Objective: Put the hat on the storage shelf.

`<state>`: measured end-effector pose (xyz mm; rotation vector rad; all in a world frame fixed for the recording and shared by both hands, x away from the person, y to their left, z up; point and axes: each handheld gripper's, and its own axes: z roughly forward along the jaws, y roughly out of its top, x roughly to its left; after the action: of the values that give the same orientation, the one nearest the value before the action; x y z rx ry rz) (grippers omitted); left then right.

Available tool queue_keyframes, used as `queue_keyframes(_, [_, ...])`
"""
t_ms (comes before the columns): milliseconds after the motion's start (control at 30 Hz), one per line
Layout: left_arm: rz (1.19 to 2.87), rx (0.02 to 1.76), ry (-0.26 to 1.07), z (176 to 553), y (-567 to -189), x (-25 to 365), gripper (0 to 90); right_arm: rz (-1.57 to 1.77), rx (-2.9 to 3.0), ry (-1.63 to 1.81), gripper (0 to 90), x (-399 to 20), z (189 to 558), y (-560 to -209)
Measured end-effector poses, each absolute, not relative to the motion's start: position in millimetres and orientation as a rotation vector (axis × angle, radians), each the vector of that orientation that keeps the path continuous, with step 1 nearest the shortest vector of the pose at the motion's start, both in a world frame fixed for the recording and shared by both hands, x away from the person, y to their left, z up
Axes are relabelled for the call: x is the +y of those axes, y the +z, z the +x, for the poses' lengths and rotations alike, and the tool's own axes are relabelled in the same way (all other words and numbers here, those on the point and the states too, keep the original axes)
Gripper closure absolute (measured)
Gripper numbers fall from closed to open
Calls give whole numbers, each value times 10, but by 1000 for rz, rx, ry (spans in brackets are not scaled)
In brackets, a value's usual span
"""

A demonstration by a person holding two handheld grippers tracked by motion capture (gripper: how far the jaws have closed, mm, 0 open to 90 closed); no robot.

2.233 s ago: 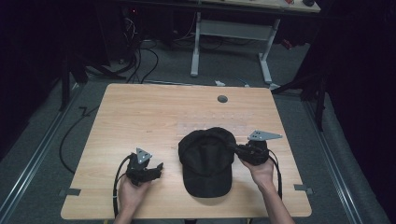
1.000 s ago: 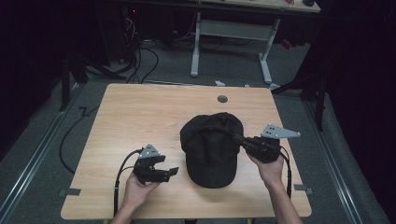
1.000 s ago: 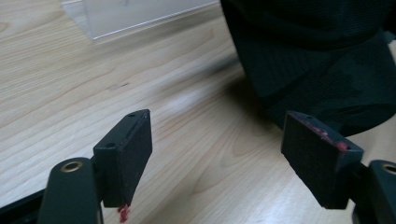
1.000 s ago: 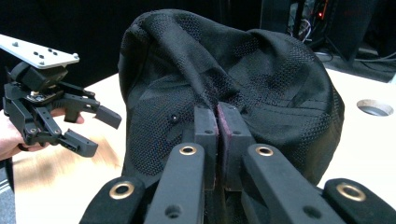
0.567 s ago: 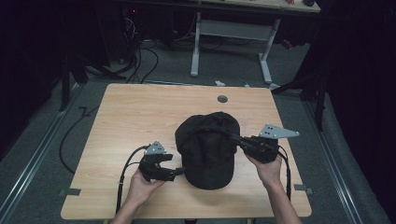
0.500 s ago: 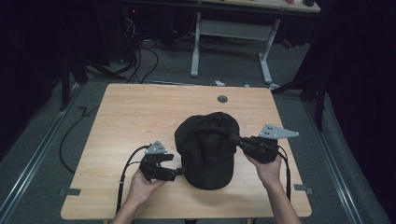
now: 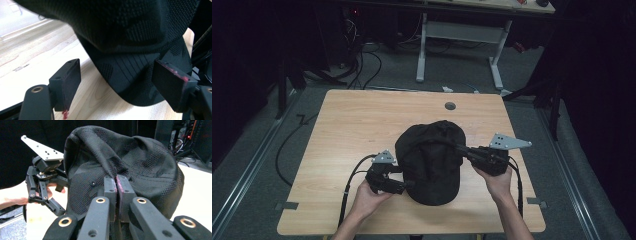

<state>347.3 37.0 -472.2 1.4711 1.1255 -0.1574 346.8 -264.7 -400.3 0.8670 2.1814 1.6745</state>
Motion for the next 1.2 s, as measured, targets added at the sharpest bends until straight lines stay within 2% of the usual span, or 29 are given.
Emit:
queue_keyframes(200, [1453, 1115, -203, 3474, -4703, 378, 269, 842, 2187, 1692, 878, -2621, 3463, -3983])
queue_keyframes(467, [1461, 1086, -184, 3425, -4678, 398, 422, 835, 2167, 1676, 878, -2601, 3467, -4003])
queue_keyframes(667, [1453, 1076, -190, 3404, -4650, 422, 488, 825, 2151, 1658, 878, -2602, 3456, -3995])
queue_keyframes(900, [1428, 1064, -246, 3383, -4591, 475, 599, 810, 2128, 1640, 875, -2624, 3448, -3982])
queue_keyframes(1200, [1401, 1058, -316, 3377, -4545, 540, 697, 816, 2117, 1619, 871, -2622, 3460, -3989])
